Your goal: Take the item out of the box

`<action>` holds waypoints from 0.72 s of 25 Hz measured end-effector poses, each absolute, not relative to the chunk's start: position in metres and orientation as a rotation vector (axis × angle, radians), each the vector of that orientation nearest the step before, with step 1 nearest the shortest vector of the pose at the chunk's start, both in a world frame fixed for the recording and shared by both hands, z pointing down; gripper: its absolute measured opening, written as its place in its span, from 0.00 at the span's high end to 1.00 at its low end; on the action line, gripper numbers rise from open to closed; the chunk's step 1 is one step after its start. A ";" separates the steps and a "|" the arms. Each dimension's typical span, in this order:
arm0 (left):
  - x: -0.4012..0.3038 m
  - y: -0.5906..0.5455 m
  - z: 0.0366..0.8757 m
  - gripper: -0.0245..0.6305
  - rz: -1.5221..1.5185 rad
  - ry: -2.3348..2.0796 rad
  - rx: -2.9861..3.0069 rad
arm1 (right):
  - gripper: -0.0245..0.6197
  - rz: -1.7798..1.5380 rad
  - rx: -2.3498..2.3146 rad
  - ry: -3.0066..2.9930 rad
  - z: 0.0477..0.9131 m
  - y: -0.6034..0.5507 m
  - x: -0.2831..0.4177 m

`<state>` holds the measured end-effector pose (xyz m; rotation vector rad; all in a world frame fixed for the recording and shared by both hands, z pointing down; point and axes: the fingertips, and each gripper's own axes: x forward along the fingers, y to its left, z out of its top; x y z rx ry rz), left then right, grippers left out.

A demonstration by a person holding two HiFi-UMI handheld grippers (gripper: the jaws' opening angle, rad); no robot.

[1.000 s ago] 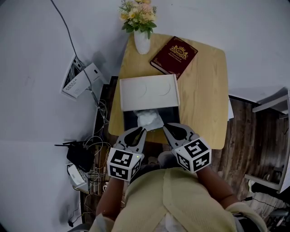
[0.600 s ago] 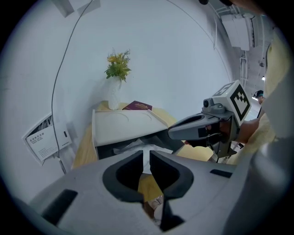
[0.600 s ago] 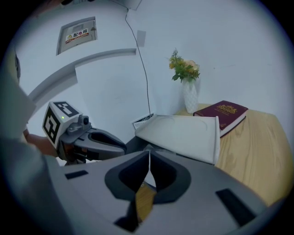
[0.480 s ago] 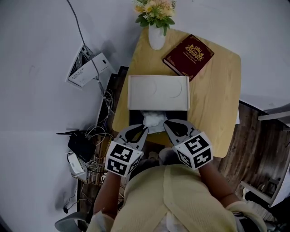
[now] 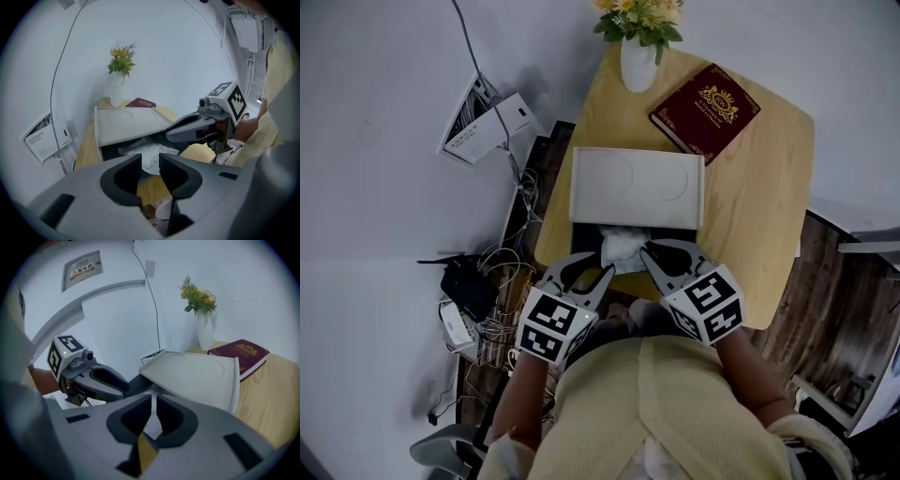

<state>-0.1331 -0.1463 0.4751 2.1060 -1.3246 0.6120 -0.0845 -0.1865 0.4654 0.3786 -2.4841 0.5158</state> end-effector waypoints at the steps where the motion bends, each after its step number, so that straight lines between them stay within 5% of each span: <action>1: -0.133 -0.146 0.475 0.79 0.609 -1.325 2.105 | 0.91 0.511 0.370 -2.481 0.466 -0.187 -0.085; 18: -0.117 -0.132 0.487 0.66 0.815 -1.196 2.216 | 0.91 0.524 0.361 -2.469 0.466 -0.186 -0.080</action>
